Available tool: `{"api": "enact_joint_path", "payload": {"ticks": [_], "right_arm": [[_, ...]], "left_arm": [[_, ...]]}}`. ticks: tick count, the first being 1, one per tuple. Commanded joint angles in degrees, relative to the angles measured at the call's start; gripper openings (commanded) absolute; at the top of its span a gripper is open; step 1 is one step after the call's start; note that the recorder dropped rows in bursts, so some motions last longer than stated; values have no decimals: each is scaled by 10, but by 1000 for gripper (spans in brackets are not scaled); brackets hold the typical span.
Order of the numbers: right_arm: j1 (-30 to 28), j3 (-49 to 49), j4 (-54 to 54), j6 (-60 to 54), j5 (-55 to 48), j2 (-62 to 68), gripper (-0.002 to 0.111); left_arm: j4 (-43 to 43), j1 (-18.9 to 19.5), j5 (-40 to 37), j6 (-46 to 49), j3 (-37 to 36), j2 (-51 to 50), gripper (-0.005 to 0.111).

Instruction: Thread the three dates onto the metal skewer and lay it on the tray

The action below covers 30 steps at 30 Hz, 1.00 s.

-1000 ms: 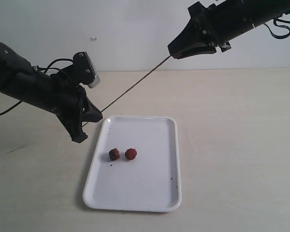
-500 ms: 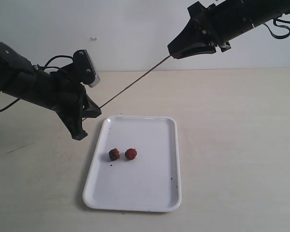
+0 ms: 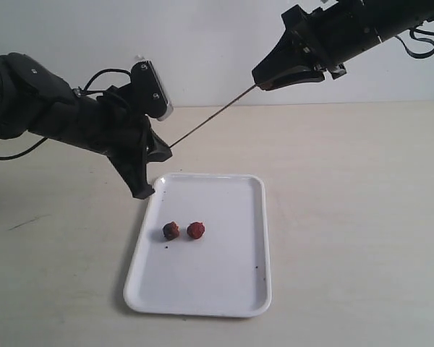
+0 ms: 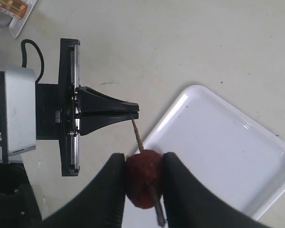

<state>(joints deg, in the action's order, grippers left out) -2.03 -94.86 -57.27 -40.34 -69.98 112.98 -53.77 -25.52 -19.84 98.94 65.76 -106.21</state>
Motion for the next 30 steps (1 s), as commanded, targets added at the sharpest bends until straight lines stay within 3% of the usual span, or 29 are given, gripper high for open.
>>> {"api": "enact_joint_path", "payload": {"ticks": [1, 13, 15, 19, 21, 30], "right_arm": [[1, -4, -6, -3, 0, -1, 27], [16, -4, 2, -3, 0, -1, 28], [16, -4, 3, -3, 0, -1, 32], [16, -4, 4, 6, 0, -1, 62], [16, -4, 4, 10, 0, -1, 72], [16, -4, 10, 16, 0, -2, 71]], "left_arm": [[-10, -15, 24, 11, 4, -1, 0], [-52, -20, 42, 12, 8, -2, 0], [-53, -20, 42, 12, 8, -2, 0], [-54, -20, 42, 12, 8, -2, 0], [-56, -20, 42, 12, 8, -2, 0], [-58, -20, 47, -2, 8, -2, 0]]}}
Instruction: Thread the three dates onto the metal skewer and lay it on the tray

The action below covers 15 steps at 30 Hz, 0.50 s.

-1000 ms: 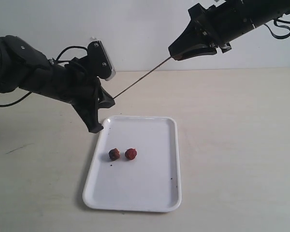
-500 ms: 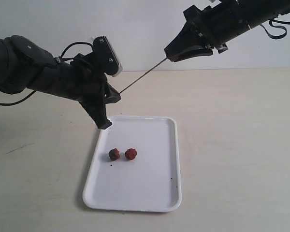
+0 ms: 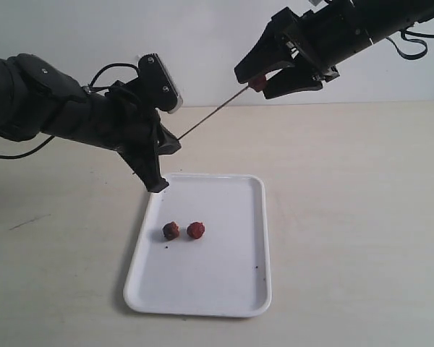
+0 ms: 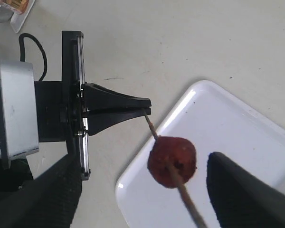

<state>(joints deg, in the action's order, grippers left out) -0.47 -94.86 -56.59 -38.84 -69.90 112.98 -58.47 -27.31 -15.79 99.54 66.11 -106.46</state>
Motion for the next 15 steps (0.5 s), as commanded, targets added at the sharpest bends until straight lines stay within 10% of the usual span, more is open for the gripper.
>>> {"api": "enact_joint_path", "payload": {"ticks": [1, 15], "right_arm": [[1, -4, 3, 1, -1, -2, 71], [-35, -4, 48, 13, 15, -92, 76]], "left_arm": [[-15, -2, 7, -8, 5, 1, 0], [-23, -1, 41, -69, 5, 2, 0]]}}
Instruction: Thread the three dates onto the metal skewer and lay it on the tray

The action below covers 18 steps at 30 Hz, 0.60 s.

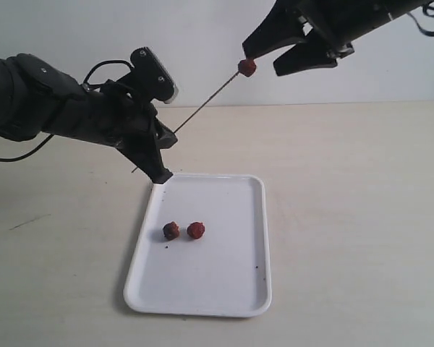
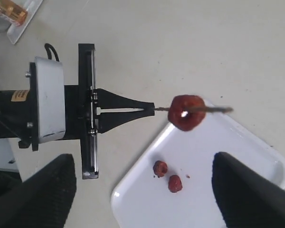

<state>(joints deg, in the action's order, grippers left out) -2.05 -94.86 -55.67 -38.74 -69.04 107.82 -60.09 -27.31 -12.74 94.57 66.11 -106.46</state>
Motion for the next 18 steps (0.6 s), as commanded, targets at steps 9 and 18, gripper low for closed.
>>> {"api": "enact_joint_path", "payload": {"ticks": [9, 18], "right_arm": [[-19, -2, 126, 74, -9, -112, 75], [7, 141, 85, 22, 109, -179, 60]], "left_arm": [[-7, -1, -3, -51, 5, 7, 0], [-7, -1, -21, -98, 5, 11, 0]]}}
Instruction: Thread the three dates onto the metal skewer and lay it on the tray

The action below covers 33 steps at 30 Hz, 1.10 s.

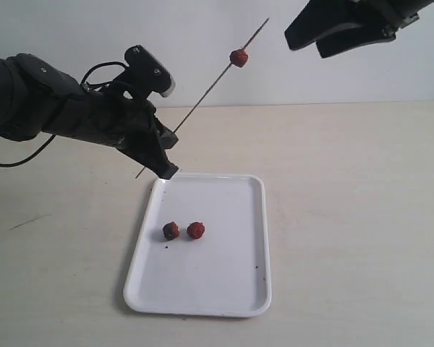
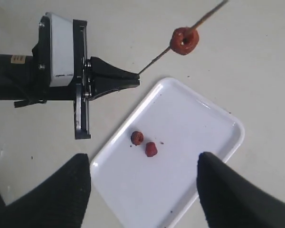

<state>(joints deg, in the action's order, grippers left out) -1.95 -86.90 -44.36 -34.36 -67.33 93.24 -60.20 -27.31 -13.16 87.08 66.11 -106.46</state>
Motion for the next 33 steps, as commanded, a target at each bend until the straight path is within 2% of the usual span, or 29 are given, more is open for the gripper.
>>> {"api": "enact_joint_path", "payload": {"ticks": [1, 7, 13, 15, 22, 26, 33], "right_arm": [[6, 84, -48, -40, 124, -44, 60], [6, 224, -216, -223, 256, -80, 60], [6, 342, -531, -536, 244, -77, 60], [6, 363, -556, -615, 215, -77, 60], [6, 358, -556, -633, 196, -72, 60], [6, 336, -556, -631, 238, -71, 60], [6, 306, -556, -631, 241, -31, 60]], "left_arm": [[-6, -1, -23, -23, 5, 13, 0], [-6, -1, -48, -25, 5, 31, 0], [-6, -1, -54, -36, 5, 35, 0], [-6, -1, -61, -36, 5, 35, 0], [-25, -1, -73, -36, 5, 35, 0], [-32, -1, -108, -36, 5, 35, 0], [-36, -1, -128, -36, 5, 35, 0]]}}
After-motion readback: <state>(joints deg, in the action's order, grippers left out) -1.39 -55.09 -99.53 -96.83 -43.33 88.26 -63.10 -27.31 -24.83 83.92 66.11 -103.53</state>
